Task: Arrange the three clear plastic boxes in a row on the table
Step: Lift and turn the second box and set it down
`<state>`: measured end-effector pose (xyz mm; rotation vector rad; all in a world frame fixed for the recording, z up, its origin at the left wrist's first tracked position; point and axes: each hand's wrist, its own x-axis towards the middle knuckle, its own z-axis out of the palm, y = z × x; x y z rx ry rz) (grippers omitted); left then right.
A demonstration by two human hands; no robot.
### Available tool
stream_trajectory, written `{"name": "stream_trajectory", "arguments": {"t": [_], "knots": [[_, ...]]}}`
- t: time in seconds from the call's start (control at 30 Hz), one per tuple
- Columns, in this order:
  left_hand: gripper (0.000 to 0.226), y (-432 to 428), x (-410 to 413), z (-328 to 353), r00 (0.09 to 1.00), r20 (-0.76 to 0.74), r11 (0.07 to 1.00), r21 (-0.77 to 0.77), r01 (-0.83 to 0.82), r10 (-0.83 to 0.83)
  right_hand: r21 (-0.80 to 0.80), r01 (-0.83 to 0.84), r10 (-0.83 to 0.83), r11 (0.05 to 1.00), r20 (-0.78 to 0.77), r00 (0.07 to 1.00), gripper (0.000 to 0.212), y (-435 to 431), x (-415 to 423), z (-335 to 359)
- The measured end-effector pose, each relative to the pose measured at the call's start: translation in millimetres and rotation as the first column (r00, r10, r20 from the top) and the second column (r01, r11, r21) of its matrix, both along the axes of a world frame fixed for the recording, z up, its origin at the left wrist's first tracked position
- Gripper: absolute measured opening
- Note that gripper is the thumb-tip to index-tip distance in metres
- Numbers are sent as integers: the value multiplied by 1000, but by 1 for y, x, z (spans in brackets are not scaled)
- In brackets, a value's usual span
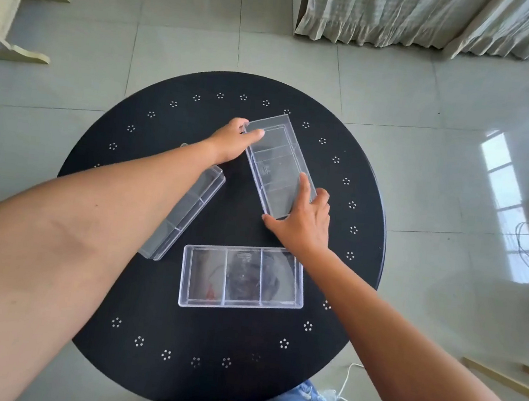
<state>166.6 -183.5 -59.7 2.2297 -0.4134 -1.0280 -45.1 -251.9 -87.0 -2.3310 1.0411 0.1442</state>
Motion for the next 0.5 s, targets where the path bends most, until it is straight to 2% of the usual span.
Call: {"name": "stream_trajectory", "arguments": {"t": [0.17, 0.27, 0.4, 0.5], "knots": [[59, -9, -3, 9, 996, -13, 986, -140, -87, 86, 194, 34, -70, 980, 181, 981, 101, -22, -12, 4], [59, -15, -4, 21, 995, -19, 970, -223, -102, 100, 372, 85, -196, 924, 274, 941, 80, -35, -15, 14], [69, -16, -2, 43, 988, -105, 952, -272, -141, 117, 592, 86, -330, 802, 318, 889, 60, -54, -16, 27], [74, -16, -1, 55, 979, -152, 941, -289, -178, 138, 773, 74, -424, 631, 263, 867, 53, -71, -16, 38]]}}
